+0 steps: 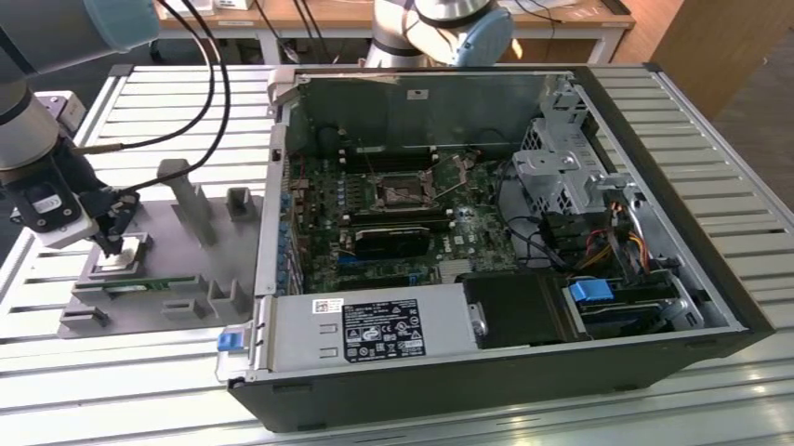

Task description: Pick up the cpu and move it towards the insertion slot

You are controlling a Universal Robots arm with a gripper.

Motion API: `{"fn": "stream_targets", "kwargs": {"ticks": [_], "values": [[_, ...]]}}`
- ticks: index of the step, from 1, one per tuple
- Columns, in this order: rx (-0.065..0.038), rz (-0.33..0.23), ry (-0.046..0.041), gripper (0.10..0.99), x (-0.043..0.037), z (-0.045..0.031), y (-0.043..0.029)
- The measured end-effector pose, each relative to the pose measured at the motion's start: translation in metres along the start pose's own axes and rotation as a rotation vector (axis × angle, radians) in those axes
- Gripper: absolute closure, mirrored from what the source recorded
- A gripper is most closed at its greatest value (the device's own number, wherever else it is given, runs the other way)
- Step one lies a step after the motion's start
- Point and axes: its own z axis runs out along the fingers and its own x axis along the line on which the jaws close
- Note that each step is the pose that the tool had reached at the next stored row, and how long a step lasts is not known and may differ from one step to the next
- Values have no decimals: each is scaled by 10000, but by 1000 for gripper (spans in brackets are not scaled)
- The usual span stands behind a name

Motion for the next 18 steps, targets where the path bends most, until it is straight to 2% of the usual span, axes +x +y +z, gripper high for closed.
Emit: {"fn": "stream_targets", "kwargs": {"ticks": [8,10,11,13,14,16,17,18], "values": [[0,3,1,973,0,6,0],[0,3,0,855,0,7,0],[1,3,1,855,0,7,-1],[0,3,0,737,0,8,0],[0,3,0,737,0,8,0],[0,3,0,620,0,8,0],[0,2,0,620,0,9,-1],[0,3,0,561,0,9,-1]]}}
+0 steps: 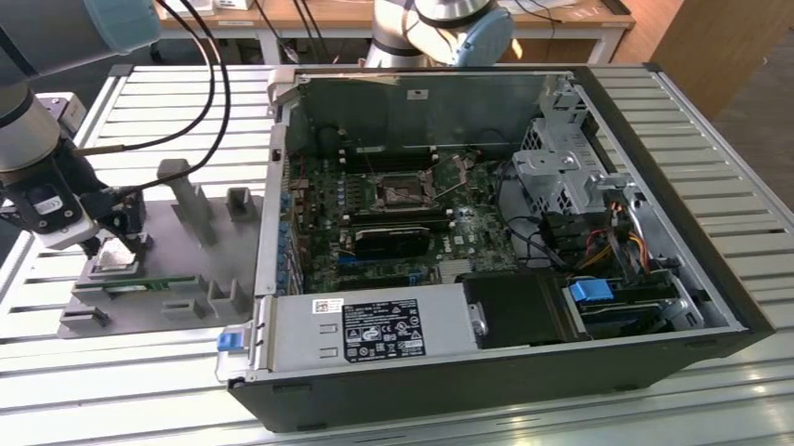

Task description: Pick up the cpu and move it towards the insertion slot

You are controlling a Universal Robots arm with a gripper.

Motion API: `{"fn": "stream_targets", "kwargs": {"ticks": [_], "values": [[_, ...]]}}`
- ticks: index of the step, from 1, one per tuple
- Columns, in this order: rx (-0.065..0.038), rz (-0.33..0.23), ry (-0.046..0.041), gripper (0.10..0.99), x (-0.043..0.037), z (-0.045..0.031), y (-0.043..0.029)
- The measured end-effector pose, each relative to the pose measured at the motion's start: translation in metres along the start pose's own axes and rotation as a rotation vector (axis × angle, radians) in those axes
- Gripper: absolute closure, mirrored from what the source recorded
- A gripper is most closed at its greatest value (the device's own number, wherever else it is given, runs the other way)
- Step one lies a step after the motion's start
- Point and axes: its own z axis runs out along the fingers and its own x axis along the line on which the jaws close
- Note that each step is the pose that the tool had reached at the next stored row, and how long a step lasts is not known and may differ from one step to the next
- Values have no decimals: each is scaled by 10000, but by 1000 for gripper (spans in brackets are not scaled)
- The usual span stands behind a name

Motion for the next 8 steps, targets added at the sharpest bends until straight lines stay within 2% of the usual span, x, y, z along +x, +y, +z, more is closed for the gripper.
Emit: {"fn": "stream_targets", "kwargs": {"ticks": [1,3,4,8], "values": [[0,0,0,506,0,0,0],[0,0,0,506,0,1,0],[0,0,0,439,0,2,0],[0,0,-1,439,1,60,-3]]}}
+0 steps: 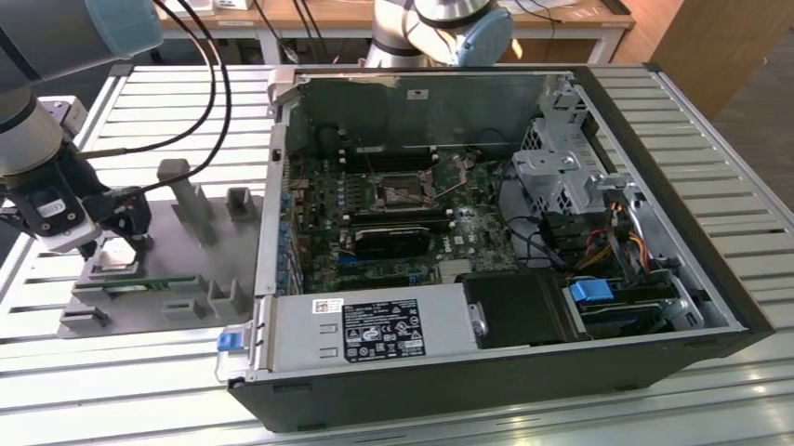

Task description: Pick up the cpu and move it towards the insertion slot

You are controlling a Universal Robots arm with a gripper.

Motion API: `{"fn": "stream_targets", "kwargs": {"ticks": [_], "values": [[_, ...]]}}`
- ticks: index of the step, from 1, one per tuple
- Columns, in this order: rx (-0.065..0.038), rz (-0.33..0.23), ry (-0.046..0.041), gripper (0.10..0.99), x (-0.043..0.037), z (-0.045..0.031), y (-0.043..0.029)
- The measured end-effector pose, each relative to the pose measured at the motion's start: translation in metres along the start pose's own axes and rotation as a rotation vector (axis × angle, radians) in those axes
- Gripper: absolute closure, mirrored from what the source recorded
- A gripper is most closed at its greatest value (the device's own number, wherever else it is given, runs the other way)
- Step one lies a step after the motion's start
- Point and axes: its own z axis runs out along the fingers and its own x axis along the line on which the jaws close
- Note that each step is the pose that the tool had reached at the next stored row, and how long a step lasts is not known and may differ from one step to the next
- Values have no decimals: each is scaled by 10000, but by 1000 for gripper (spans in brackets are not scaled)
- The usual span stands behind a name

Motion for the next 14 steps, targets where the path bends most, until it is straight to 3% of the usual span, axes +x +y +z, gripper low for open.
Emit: {"fn": "stream_targets", "kwargs": {"ticks": [8,14], "values": [[-1,1,-1,439,3,88,-4],[0,0,1,439,4,99,-4]]}}
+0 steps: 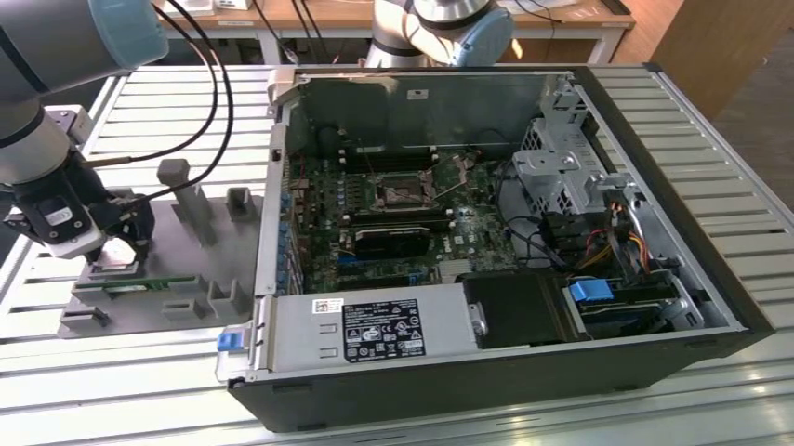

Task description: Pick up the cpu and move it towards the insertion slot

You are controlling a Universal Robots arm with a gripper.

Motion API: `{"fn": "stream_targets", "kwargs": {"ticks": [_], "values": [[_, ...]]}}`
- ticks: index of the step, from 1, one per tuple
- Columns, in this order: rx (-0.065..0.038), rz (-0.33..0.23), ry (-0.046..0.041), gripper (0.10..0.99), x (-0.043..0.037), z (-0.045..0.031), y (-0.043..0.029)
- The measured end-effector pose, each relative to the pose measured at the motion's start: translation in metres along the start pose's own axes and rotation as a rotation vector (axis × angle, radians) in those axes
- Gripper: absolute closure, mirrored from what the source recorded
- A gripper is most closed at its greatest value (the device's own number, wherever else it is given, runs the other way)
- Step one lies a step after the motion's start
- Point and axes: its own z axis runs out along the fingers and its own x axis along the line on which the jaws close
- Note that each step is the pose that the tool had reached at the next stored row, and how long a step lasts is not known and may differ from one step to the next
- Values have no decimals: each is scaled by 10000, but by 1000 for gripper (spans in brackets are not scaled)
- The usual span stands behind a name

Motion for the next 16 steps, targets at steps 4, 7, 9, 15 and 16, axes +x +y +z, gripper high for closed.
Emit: {"fn": "stream_targets", "kwargs": {"ticks": [4,7,9,15,16], "values": [[0,0,-1,439,0,2,0],[0,0,0,518,1,2,0],[0,0,0,545,1,3,0],[-1,0,-3,545,0,-47,2],[0,0,-1,545,0,-73,3]]}}
